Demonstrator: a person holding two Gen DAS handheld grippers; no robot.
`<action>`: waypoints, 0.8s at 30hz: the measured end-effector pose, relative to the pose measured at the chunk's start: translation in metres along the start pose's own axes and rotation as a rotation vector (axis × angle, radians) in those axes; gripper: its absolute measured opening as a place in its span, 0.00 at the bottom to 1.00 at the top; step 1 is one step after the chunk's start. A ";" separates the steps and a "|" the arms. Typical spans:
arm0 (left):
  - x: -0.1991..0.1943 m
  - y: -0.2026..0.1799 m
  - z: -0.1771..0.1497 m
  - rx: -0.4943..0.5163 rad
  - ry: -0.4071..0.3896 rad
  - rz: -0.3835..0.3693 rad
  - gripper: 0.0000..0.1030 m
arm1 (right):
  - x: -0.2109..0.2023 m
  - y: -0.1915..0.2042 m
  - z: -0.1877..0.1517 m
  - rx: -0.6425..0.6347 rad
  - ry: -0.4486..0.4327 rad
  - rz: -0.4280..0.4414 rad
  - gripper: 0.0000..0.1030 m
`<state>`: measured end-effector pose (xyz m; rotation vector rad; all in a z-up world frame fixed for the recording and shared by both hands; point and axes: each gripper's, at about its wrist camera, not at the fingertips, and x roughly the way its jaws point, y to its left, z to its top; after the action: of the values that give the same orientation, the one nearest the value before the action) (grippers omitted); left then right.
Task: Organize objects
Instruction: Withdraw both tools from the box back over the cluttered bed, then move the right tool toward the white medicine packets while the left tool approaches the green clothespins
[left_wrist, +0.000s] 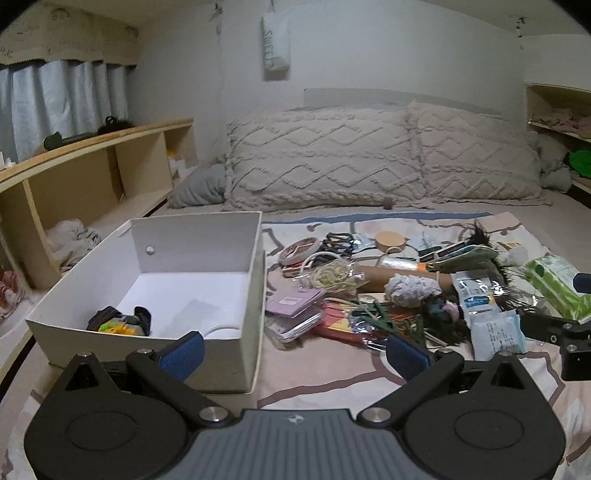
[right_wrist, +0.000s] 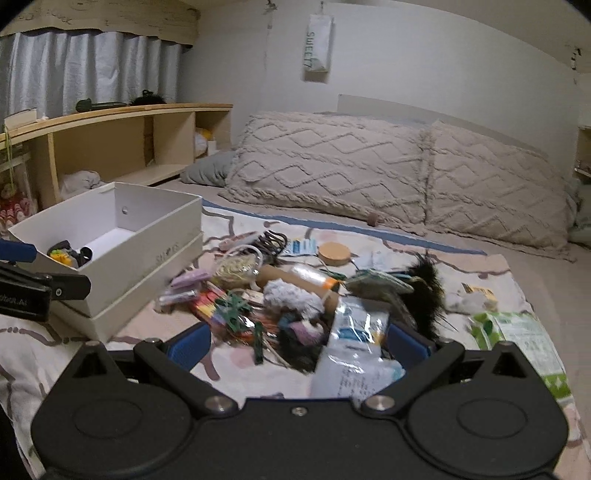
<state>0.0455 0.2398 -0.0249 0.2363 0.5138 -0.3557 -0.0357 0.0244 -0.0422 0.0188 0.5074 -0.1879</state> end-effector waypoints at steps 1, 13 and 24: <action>-0.001 -0.003 -0.002 0.004 -0.010 -0.007 1.00 | 0.000 0.000 -0.003 -0.001 -0.003 -0.009 1.00; 0.007 -0.031 -0.028 0.013 -0.018 -0.048 1.00 | 0.000 -0.009 -0.042 0.010 -0.037 -0.007 1.00; 0.026 -0.053 -0.055 0.016 -0.022 -0.075 1.00 | 0.025 -0.020 -0.067 0.039 0.048 -0.053 1.00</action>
<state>0.0223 0.2014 -0.0915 0.2285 0.4994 -0.4354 -0.0498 0.0051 -0.1127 0.0477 0.5525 -0.2495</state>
